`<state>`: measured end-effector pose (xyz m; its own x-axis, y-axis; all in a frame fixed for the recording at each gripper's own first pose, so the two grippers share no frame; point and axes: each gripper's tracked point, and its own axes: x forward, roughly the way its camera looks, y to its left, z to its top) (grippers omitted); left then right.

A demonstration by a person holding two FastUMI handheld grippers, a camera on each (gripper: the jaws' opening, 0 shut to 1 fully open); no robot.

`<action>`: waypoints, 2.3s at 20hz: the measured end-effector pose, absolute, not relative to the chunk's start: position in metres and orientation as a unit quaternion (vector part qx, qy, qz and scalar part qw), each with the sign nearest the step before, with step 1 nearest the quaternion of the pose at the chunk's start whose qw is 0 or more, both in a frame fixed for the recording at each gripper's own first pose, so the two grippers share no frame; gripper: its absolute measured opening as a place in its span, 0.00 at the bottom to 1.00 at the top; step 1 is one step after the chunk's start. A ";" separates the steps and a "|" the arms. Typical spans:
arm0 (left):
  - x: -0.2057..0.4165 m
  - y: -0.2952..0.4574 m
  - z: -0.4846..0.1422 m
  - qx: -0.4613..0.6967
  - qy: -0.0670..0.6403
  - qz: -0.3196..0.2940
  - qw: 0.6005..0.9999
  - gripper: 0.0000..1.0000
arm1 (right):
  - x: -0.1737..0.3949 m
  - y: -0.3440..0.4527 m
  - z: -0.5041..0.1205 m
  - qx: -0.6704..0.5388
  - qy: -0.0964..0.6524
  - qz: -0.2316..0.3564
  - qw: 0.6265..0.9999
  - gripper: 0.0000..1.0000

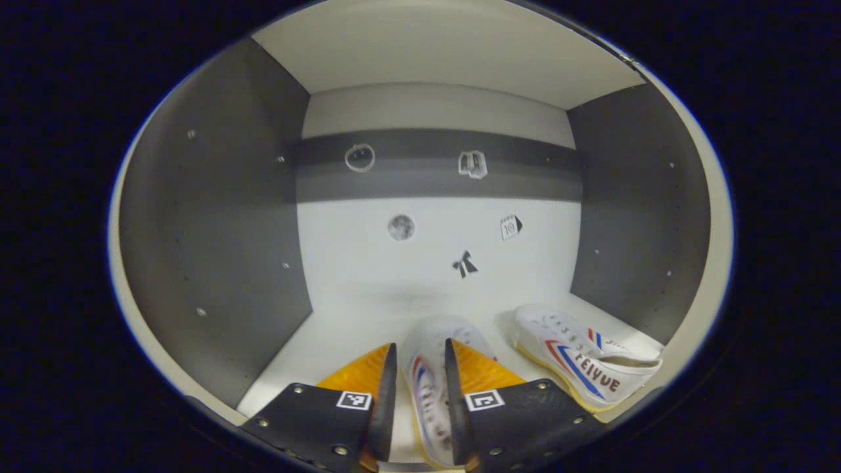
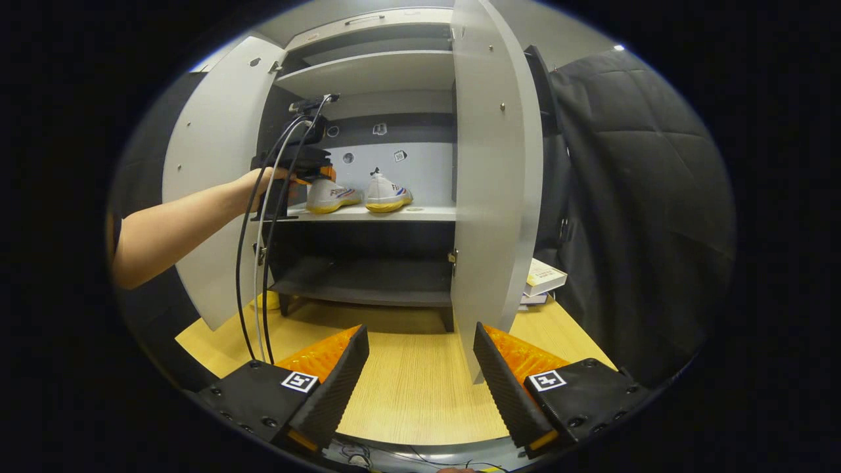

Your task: Grab one shoe with the right hand and put it into the shoe cabinet, grab the other shoe with the left hand and put it into the shoe cabinet; then close the right door with the right hand and the left door with the left hand.

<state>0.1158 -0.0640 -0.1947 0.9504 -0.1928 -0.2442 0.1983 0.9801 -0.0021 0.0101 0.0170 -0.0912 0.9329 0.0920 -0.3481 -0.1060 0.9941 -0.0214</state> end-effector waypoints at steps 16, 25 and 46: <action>-0.147 -0.012 -0.083 0.012 0.021 -0.070 0.997 0.96 | -0.014 -0.032 -0.001 0.006 0.103 0.097 0.990 1.00; -0.243 0.030 -0.073 -0.008 0.013 -0.079 0.997 0.97 | 0.007 -0.116 0.057 0.034 0.071 -0.016 0.997 1.00; -0.291 0.154 -0.076 0.012 0.004 0.002 1.000 0.96 | 0.093 -0.154 0.126 -0.030 0.014 -0.140 0.990 0.93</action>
<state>-0.2912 0.1539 -0.0757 1.0000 0.0042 -0.0073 -0.0041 0.9997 0.0240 0.0931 -0.1540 0.1262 0.9603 -0.2782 -0.0192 0.2765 0.9589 -0.0633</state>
